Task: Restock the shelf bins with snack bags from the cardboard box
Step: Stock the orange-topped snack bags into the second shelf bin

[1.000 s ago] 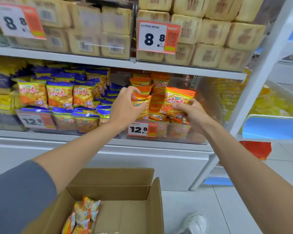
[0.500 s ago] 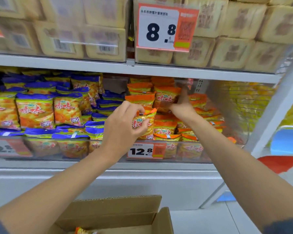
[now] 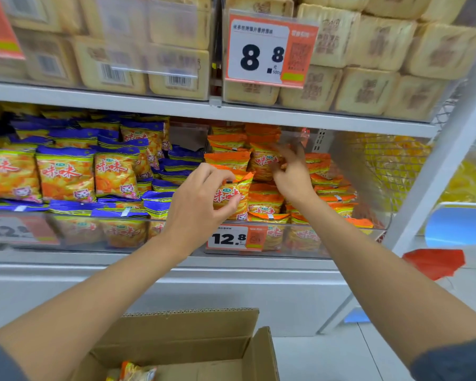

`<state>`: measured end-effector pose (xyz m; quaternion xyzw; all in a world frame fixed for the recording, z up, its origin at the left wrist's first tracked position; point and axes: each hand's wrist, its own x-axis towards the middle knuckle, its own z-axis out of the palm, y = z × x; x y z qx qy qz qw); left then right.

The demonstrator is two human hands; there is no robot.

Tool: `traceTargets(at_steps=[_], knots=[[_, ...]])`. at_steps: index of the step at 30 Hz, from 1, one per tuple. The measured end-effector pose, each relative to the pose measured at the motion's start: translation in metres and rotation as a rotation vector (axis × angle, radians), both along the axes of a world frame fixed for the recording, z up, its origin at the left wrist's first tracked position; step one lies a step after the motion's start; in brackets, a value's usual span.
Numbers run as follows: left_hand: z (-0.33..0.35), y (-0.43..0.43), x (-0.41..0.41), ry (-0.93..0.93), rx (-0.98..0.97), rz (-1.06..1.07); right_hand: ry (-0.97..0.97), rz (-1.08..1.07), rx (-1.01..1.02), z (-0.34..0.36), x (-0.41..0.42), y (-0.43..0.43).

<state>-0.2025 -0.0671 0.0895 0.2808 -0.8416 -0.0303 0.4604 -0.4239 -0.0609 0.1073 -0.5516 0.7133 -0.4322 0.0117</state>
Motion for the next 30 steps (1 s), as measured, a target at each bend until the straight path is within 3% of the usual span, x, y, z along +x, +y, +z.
traceTargets(at_steps=[2,6,14,20,23,30], knots=[[-0.001,0.001,0.002,-0.007,0.000,0.002,0.051,0.013,0.034,-0.004,-0.001,-0.002],[-0.003,0.005,0.003,0.010,-0.028,0.066,-0.029,0.049,0.116,-0.001,-0.004,-0.003],[0.011,0.025,0.011,0.148,0.237,0.011,-0.024,-0.131,-0.100,0.002,0.014,0.045],[-0.003,0.058,0.037,0.308,0.491,0.028,0.037,0.017,-0.225,-0.016,0.083,0.116],[-0.040,0.076,0.067,0.291,0.632,0.066,0.005,0.177,-0.049,-0.054,0.121,0.142],[-0.159,0.109,0.180,0.001,1.023,0.242,-0.136,0.469,0.617,-0.186,0.184,0.158]])
